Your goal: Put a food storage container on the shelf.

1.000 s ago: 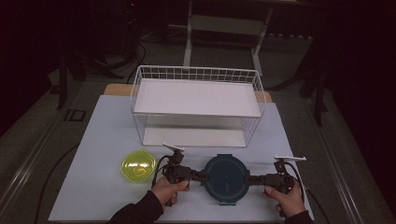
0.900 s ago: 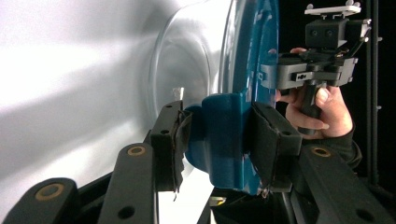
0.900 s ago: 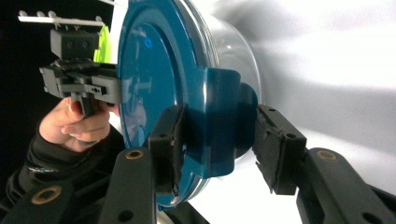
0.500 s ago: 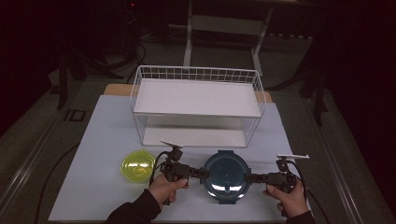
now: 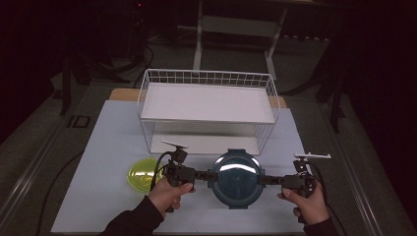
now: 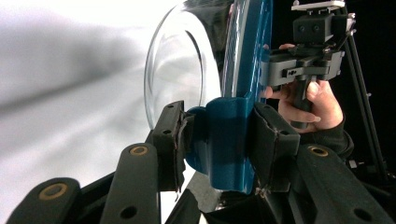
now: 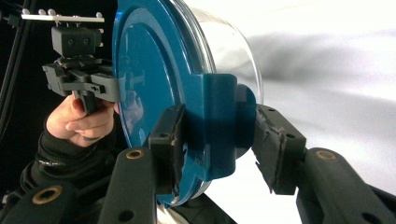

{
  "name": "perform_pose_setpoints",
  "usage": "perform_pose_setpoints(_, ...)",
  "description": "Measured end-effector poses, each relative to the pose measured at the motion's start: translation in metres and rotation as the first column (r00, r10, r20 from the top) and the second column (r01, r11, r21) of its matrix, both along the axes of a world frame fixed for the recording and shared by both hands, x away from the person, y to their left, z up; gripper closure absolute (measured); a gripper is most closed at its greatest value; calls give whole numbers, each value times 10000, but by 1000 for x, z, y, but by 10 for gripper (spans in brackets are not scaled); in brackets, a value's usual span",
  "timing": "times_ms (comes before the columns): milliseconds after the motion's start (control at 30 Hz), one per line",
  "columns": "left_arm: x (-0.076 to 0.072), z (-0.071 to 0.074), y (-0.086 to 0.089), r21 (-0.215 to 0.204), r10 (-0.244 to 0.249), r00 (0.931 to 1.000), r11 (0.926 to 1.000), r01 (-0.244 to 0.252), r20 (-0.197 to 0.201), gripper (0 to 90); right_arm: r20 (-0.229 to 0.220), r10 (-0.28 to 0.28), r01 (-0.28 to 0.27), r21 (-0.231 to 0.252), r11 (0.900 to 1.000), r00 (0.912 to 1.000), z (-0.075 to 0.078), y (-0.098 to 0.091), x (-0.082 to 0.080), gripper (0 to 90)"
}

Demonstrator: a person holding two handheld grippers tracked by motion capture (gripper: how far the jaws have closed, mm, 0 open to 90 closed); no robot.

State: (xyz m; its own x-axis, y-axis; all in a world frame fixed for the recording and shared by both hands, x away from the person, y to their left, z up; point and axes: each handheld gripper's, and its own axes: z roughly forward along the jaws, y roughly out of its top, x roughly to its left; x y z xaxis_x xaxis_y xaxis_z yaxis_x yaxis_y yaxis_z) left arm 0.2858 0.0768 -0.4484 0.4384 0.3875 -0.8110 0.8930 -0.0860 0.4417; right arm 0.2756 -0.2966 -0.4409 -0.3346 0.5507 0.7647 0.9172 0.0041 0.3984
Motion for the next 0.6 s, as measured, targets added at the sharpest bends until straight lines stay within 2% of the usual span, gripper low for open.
perform_pose_setpoints(267,3,29,13,-145,253,9983,9996,-246,517,578,627,234,-228,-100,9997,9978,36,14,10,547)
perform_pose_setpoints(533,12,57,29,-314,517,9935,9983,-487,1012,579,1042,425,-413,-144,9990,9936,67,29,24,548)
perform_pose_setpoints(567,14,64,32,-341,567,9923,9980,-532,1097,578,1142,439,-424,-154,9990,9925,71,31,26,548)
perform_pose_setpoints(600,15,67,34,-370,572,9917,9979,-532,1154,579,1243,447,-430,-169,9989,9912,79,34,29,548)
